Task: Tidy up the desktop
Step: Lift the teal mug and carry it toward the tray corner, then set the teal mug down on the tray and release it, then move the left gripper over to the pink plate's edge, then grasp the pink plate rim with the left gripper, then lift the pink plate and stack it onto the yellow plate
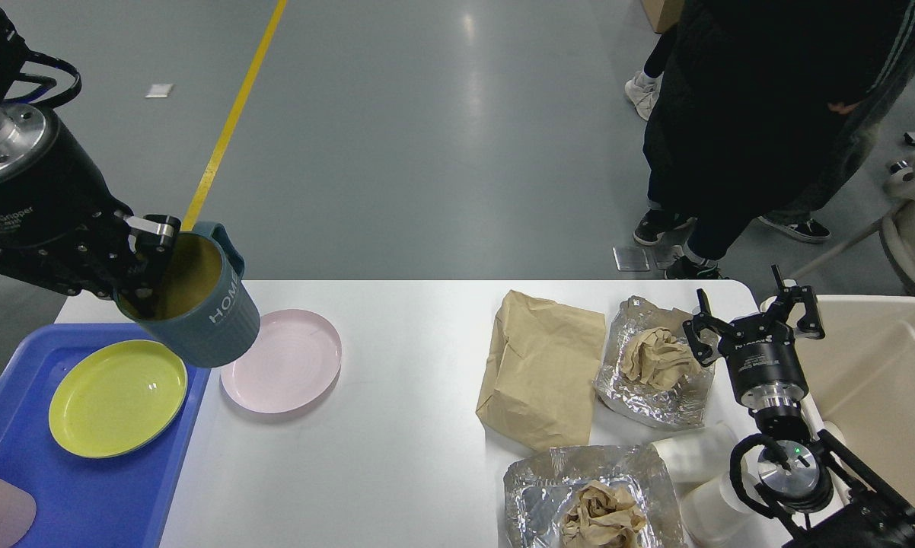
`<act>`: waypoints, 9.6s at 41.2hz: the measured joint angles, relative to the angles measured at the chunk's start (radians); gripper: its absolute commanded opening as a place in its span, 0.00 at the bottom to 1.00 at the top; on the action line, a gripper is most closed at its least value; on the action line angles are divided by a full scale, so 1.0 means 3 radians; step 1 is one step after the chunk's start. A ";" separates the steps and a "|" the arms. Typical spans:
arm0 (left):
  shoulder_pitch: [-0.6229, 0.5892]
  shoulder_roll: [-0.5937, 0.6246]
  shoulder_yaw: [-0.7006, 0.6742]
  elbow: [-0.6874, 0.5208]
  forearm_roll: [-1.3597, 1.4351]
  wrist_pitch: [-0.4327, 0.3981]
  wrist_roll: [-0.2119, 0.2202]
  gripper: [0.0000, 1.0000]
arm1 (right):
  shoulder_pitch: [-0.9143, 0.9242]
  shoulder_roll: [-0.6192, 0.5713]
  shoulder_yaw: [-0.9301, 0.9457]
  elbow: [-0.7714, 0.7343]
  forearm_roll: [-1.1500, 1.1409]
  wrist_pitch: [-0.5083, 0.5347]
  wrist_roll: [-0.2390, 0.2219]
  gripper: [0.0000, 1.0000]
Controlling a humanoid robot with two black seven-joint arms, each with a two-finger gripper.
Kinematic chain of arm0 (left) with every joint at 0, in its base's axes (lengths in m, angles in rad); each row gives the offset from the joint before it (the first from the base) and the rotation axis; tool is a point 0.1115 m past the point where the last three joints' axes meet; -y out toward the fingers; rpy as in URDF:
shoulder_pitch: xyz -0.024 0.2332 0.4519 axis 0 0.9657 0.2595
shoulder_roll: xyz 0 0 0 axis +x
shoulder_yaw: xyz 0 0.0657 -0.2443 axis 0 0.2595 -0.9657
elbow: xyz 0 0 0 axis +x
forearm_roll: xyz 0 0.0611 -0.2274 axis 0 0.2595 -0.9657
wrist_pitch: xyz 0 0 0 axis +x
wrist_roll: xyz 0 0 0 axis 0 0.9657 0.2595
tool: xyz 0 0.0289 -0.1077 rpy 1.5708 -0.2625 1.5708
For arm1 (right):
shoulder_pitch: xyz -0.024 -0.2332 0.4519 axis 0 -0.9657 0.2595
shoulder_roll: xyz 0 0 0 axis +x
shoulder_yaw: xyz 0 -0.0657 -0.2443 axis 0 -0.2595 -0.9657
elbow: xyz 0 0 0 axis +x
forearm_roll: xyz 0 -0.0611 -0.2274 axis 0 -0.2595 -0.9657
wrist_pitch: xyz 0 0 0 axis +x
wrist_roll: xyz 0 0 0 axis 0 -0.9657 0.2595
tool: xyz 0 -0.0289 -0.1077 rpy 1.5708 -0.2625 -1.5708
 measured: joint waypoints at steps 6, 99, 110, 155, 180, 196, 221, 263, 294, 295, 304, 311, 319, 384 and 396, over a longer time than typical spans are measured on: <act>-0.0007 0.0025 0.0104 0.0006 0.0002 -0.0001 -0.0002 0.00 | 0.0000 0.0000 0.0000 0.0000 0.0000 0.0000 0.0000 1.00; 0.4551 0.1926 -0.1864 0.1692 0.1554 0.1228 -0.0053 0.55 | 0.0000 0.0000 0.0000 0.0000 -0.0002 0.0000 0.0000 1.00; 0.4528 0.1958 -0.1600 0.1264 0.1524 0.2056 -0.0076 0.95 | 0.0000 0.0000 0.0001 0.0000 -0.0002 0.0000 0.0000 1.00; 0.1228 0.1217 0.0422 0.0140 0.1024 0.0971 -0.0075 0.96 | 0.0000 0.0000 0.0000 0.0000 -0.0002 0.0000 -0.0001 1.00; -0.0183 -0.0425 0.0261 -0.0355 -0.0575 0.0444 -0.0085 0.96 | 0.0000 0.0000 0.0000 -0.0005 -0.0001 0.0000 0.0000 1.00; 0.0120 -0.0368 0.0216 -0.0328 -0.0593 0.0549 -0.0085 0.96 | 0.0003 0.0000 0.0000 -0.0005 0.0000 0.0000 0.0000 1.00; 0.2113 -0.0280 -0.0049 0.0336 -0.1833 0.2112 -0.0275 0.95 | 0.0000 0.0000 0.0000 0.0000 0.0000 0.0000 0.0000 1.00; 0.4662 0.0093 -0.1863 0.1933 -0.1933 0.3396 -0.0153 0.92 | 0.0001 0.0000 0.0000 -0.0003 -0.0002 0.0000 0.0000 1.00; 0.4950 0.0094 -0.2182 0.2157 -0.1988 0.3401 -0.0168 0.34 | 0.0000 0.0000 0.0000 -0.0005 -0.0002 0.0000 0.0000 1.00; 0.4950 0.0094 -0.2183 0.2158 -0.1988 0.3399 -0.0168 0.32 | 0.0000 0.0000 0.0000 -0.0005 -0.0002 0.0000 0.0000 1.00; 0.4963 0.0094 -0.2202 0.2156 -0.1991 0.3391 -0.0159 0.25 | 0.0000 0.0000 0.0000 -0.0004 -0.0002 0.0000 0.0000 1.00; 0.4981 0.0108 -0.2212 0.2153 -0.1991 0.3391 -0.0148 0.23 | 0.0000 0.0000 0.0000 -0.0004 -0.0002 0.0000 0.0000 1.00; 0.5031 0.0142 -0.2275 0.2134 -0.1993 0.3388 -0.0146 0.14 | 0.0000 0.0000 0.0000 -0.0003 -0.0002 0.0000 0.0000 1.00; 0.1231 0.0502 -0.0316 -0.0026 -0.0993 0.1231 0.0136 0.00 | 0.0006 0.0000 0.0000 -0.0005 -0.0002 0.0000 0.0000 1.00; 0.1396 0.1091 -0.0054 0.0460 -0.0591 0.1204 0.0129 0.00 | 0.0005 0.0000 0.0000 -0.0005 -0.0001 0.0000 0.0000 1.00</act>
